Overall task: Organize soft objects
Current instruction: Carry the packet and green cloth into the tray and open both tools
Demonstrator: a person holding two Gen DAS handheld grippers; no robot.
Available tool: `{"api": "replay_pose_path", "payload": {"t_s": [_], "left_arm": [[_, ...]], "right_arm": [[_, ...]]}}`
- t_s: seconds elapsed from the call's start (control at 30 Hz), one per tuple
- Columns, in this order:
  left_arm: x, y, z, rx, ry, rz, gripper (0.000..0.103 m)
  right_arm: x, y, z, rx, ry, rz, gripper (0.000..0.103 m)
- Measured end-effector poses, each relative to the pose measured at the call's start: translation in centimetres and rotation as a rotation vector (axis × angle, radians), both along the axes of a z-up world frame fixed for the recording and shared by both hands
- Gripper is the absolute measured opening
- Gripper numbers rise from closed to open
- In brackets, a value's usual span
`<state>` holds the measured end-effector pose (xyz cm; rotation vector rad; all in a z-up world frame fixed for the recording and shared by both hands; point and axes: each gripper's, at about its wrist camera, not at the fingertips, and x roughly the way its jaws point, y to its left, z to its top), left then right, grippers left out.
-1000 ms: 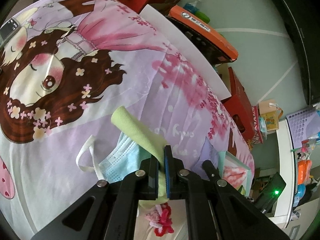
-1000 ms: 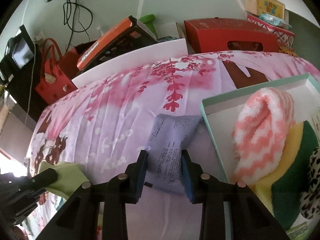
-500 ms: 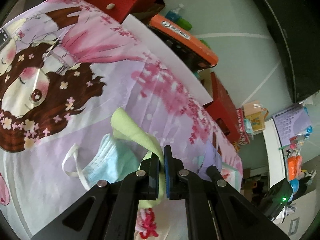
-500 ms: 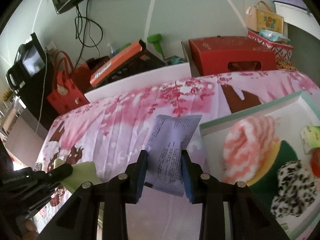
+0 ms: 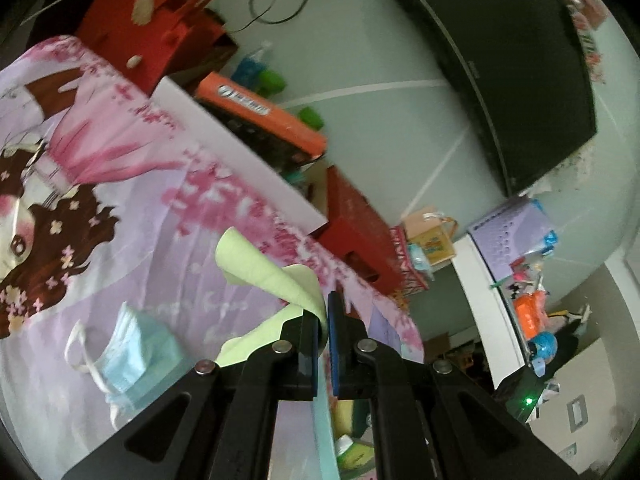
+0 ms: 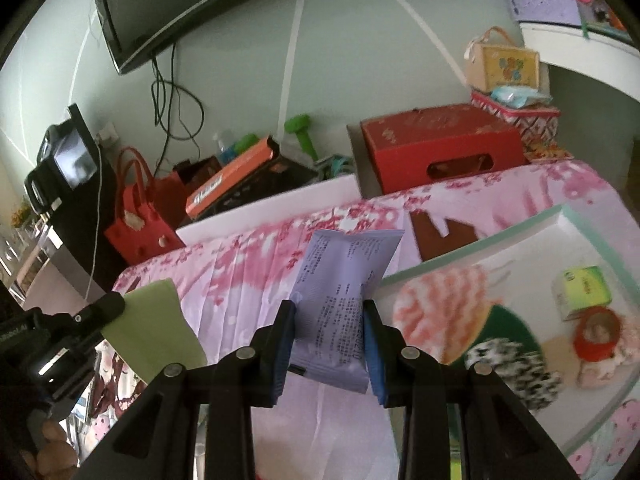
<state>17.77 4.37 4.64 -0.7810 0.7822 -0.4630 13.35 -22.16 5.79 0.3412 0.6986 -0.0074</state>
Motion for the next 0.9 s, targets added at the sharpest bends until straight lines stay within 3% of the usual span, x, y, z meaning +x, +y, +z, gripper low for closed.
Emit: {"api": "replay_pose_path", "payload": {"t_s": [0.17, 0.4, 0.9], "left_arm": [[-0.3, -0.6, 1.0, -0.003, -0.029, -0.016, 0.004], [-0.4, -2.5, 1.7, 0.016, -0.038, -0.051, 0.004], [0.6, -13.2, 5.6, 0.113, -0.093, -0.237, 0.004]], "right_arm": [[-1.2, -2.3, 1.4, 0.0, -0.03, -0.052, 0.035], [-2.1, -7.4, 1.3, 0.037, -0.006, -0.164, 0.035], [-4.7, -17.1, -0.6, 0.11, 0.072, -0.373, 0.035]]}}
